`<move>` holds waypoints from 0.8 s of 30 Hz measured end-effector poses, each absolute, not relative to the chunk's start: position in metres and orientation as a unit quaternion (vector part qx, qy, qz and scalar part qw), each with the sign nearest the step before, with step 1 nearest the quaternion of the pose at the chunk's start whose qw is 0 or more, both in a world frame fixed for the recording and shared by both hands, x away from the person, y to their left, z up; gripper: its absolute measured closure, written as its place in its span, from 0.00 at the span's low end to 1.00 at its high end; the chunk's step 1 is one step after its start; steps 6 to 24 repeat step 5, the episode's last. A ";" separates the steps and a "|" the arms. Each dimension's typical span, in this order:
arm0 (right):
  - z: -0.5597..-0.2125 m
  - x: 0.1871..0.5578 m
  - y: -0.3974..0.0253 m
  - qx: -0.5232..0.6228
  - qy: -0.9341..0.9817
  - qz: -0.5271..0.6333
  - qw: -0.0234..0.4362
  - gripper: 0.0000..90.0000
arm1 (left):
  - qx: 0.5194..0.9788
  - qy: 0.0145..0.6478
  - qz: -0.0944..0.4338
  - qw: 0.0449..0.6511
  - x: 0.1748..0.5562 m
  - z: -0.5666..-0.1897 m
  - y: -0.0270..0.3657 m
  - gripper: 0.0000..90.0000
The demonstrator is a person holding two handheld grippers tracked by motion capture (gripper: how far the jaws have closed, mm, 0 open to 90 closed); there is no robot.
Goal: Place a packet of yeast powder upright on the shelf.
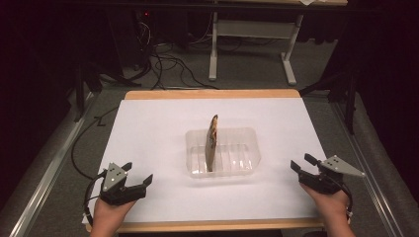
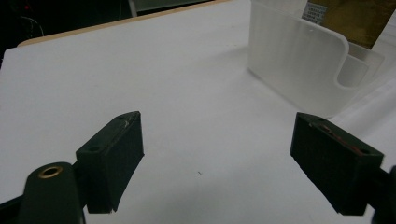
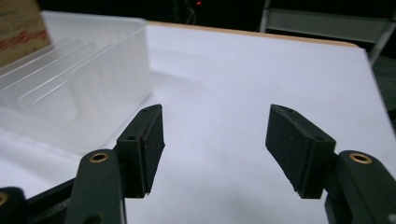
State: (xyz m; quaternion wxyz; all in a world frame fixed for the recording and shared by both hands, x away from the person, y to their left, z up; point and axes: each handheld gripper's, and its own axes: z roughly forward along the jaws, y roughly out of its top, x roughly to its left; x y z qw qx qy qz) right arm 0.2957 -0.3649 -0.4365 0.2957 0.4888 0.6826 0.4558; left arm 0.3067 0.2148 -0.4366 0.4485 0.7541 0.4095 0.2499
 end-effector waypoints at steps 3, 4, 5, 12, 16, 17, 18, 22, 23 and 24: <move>-0.439 0.298 -0.373 0.506 0.666 0.467 0.288 0.42 | 0.760 0.402 0.252 0.445 0.307 -0.436 0.211 0.20; -0.440 0.299 -0.374 0.509 0.665 0.467 0.285 0.42 | 0.760 0.401 0.252 0.446 0.306 -0.436 0.211 0.20; -0.441 0.299 -0.374 0.510 0.666 0.466 0.282 0.41 | 0.760 0.400 0.253 0.445 0.305 -0.435 0.211 0.20; -0.441 0.299 -0.374 0.510 0.666 0.466 0.282 0.41 | 0.760 0.400 0.253 0.445 0.305 -0.435 0.211 0.20; -0.441 0.299 -0.374 0.510 0.666 0.466 0.282 0.41 | 0.760 0.400 0.253 0.445 0.305 -0.435 0.211 0.20; -0.441 0.299 -0.374 0.510 0.666 0.466 0.282 0.41 | 0.760 0.400 0.253 0.445 0.305 -0.435 0.211 0.20; -0.441 0.299 -0.374 0.510 0.666 0.466 0.282 0.41 | 0.760 0.400 0.253 0.445 0.305 -0.435 0.211 0.20; -0.441 0.299 -0.374 0.510 0.666 0.466 0.282 0.41 | 0.760 0.400 0.253 0.445 0.305 -0.435 0.211 0.20; -0.441 0.299 -0.374 0.510 0.666 0.466 0.282 0.41 | 0.760 0.400 0.253 0.445 0.305 -0.435 0.211 0.20; -0.441 0.299 -0.374 0.510 0.666 0.466 0.282 0.41 | 0.760 0.400 0.253 0.445 0.305 -0.435 0.211 0.20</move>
